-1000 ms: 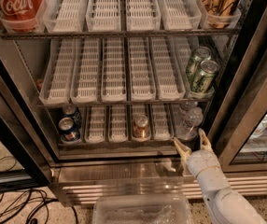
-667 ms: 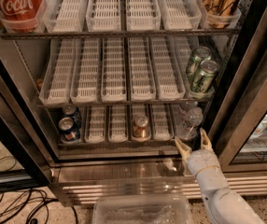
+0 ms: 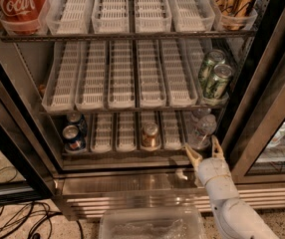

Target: Pick water bottle from bottom shelf of fridge

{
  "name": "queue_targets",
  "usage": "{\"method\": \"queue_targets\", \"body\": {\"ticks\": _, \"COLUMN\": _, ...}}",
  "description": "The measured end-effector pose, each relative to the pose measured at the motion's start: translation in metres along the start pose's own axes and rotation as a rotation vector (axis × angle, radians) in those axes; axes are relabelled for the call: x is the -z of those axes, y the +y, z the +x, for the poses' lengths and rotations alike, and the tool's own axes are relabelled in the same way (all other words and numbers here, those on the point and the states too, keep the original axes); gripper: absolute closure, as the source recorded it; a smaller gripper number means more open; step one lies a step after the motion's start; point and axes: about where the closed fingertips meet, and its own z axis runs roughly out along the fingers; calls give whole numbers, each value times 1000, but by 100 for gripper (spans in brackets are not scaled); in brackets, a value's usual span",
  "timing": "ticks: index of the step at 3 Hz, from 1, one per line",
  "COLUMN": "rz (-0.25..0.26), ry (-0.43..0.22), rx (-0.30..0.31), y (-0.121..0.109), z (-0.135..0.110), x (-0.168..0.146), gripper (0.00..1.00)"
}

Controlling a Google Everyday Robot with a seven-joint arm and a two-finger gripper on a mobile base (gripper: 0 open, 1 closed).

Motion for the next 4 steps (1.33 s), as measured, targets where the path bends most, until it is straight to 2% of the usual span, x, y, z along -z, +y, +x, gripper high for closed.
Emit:
{"method": "queue_targets", "body": {"ticks": 3, "rz": 65, "ry": -27, "rx": -9, "y": -2, "z": 4, "x": -18, "gripper": 33}}
{"method": "queue_targets", "body": {"ticks": 4, "rz": 104, "ry": -49, "rx": -7, "y": -9, "z": 0, "x": -45, "gripper": 33}}
